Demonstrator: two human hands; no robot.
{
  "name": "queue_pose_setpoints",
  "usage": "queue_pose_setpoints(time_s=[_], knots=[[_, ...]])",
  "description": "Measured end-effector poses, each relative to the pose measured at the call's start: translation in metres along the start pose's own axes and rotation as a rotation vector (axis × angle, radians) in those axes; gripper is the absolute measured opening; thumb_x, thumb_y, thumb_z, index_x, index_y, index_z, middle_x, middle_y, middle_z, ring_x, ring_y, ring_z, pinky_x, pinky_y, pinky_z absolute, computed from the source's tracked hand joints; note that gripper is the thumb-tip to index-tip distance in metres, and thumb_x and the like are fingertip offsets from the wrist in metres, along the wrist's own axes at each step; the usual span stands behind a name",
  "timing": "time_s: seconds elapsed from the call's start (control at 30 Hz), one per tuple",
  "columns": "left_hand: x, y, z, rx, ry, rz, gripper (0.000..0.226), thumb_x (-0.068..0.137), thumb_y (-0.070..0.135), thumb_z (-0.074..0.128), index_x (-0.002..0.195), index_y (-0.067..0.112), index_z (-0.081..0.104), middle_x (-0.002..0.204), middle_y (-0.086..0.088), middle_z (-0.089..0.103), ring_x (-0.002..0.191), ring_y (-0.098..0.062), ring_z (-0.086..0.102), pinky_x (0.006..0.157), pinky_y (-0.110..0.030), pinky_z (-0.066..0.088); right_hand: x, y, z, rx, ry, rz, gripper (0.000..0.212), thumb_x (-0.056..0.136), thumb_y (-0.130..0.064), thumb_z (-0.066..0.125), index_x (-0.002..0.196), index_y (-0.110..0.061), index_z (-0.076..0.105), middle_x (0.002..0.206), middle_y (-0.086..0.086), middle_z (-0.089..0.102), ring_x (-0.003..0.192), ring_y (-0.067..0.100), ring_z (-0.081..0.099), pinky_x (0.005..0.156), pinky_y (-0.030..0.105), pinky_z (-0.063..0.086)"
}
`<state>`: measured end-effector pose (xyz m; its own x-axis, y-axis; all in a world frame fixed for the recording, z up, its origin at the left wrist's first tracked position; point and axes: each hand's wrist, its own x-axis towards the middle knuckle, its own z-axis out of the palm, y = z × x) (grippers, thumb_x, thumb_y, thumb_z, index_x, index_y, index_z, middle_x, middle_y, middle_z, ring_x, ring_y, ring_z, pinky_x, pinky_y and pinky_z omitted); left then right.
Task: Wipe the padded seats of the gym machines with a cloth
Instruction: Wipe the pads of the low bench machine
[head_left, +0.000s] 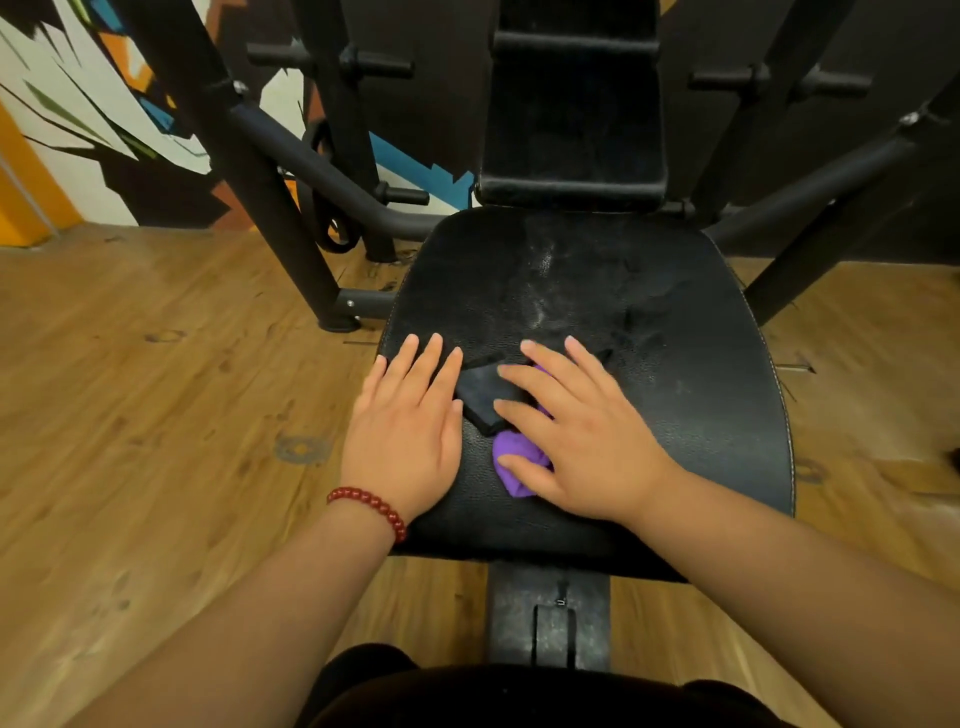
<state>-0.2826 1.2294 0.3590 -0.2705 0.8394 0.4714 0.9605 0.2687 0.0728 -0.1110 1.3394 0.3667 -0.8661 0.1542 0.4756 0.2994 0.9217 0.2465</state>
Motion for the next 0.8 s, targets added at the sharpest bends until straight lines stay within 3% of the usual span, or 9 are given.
queue_pose_setpoints(time_s=[0.07,0.17,0.27,0.33,0.4,0.5,0.57,0.7,0.8], knots=[[-0.001,0.000,0.000,-0.008,0.007,0.015,0.054,0.096,0.033,0.028,0.142,0.012,0.046,0.147,-0.009,0.045,0.140,-0.027,0.035,0.116,-0.044,0.021,0.000,-0.003,0.004,0.044,-0.028,-0.004,0.048,0.091,-0.043,0.048,0.124,-0.012,0.063,0.145,0.008,0.048,0.140,0.028,0.036,0.111,0.053,0.034],[-0.003,-0.001,-0.001,-0.043,0.028,0.088,0.054,0.096,0.031,0.030,0.143,0.010,0.045,0.148,-0.009,0.045,0.140,-0.025,0.036,0.116,-0.040,0.020,-0.018,-0.012,0.010,0.004,-0.032,-0.012,0.046,0.095,-0.042,0.046,0.137,-0.025,0.053,0.145,0.006,0.049,0.133,0.030,0.046,0.108,0.048,0.038],[-0.006,-0.001,-0.002,-0.065,0.041,0.160,0.052,0.094,0.028,0.033,0.140,0.008,0.049,0.145,-0.009,0.048,0.137,-0.025,0.040,0.115,-0.037,0.020,-0.039,-0.016,0.004,-0.087,-0.013,-0.066,0.044,0.093,-0.043,0.049,0.133,-0.028,0.057,0.139,0.002,0.055,0.116,0.028,0.057,0.091,0.041,0.038],[-0.006,-0.001,-0.002,-0.071,0.039,0.165,0.052,0.093,0.027,0.034,0.139,0.008,0.050,0.144,-0.009,0.050,0.137,-0.024,0.041,0.115,-0.037,0.021,-0.038,-0.013,-0.001,-0.125,0.007,-0.110,0.043,0.093,-0.045,0.049,0.128,-0.024,0.061,0.124,0.002,0.063,0.098,0.026,0.060,0.080,0.038,0.037],[-0.006,-0.001,-0.002,-0.066,0.039,0.163,0.052,0.093,0.028,0.034,0.138,0.009,0.051,0.143,-0.008,0.051,0.136,-0.024,0.042,0.115,-0.037,0.020,-0.029,-0.006,-0.004,-0.099,0.058,-0.007,0.042,0.090,-0.046,0.051,0.119,-0.020,0.067,0.111,0.004,0.064,0.097,0.029,0.061,0.088,0.042,0.036],[-0.006,0.000,-0.001,-0.059,0.039,0.161,0.051,0.093,0.028,0.034,0.138,0.010,0.051,0.143,-0.009,0.051,0.136,-0.024,0.042,0.115,-0.036,0.019,-0.025,-0.009,0.001,0.005,0.046,0.088,0.044,0.091,-0.041,0.049,0.116,-0.010,0.068,0.131,0.012,0.058,0.131,0.035,0.046,0.113,0.054,0.025],[-0.006,-0.001,-0.001,-0.056,0.040,0.160,0.051,0.094,0.028,0.033,0.138,0.010,0.051,0.143,-0.009,0.050,0.137,-0.024,0.041,0.116,-0.036,0.018,-0.033,-0.020,0.007,0.004,-0.031,-0.024,0.048,0.095,-0.039,0.043,0.125,-0.007,0.062,0.143,0.012,0.050,0.136,0.031,0.042,0.115,0.047,0.025],[-0.007,-0.001,0.000,-0.053,0.037,0.152,0.051,0.094,0.028,0.032,0.138,0.010,0.051,0.143,-0.009,0.050,0.137,-0.024,0.041,0.116,-0.036,0.018,-0.043,-0.021,0.006,0.020,-0.137,-0.234,0.047,0.096,-0.034,0.042,0.134,-0.011,0.056,0.144,0.008,0.049,0.135,0.025,0.043,0.114,0.041,0.028],[-0.007,0.000,0.000,-0.050,0.040,0.153,0.051,0.094,0.028,0.032,0.137,0.009,0.052,0.142,-0.010,0.051,0.136,-0.025,0.042,0.115,-0.036,0.018,-0.027,-0.009,0.005,0.036,-0.071,-0.043,0.046,0.094,-0.032,0.042,0.130,-0.009,0.060,0.140,0.009,0.054,0.131,0.025,0.049,0.109,0.043,0.039]])
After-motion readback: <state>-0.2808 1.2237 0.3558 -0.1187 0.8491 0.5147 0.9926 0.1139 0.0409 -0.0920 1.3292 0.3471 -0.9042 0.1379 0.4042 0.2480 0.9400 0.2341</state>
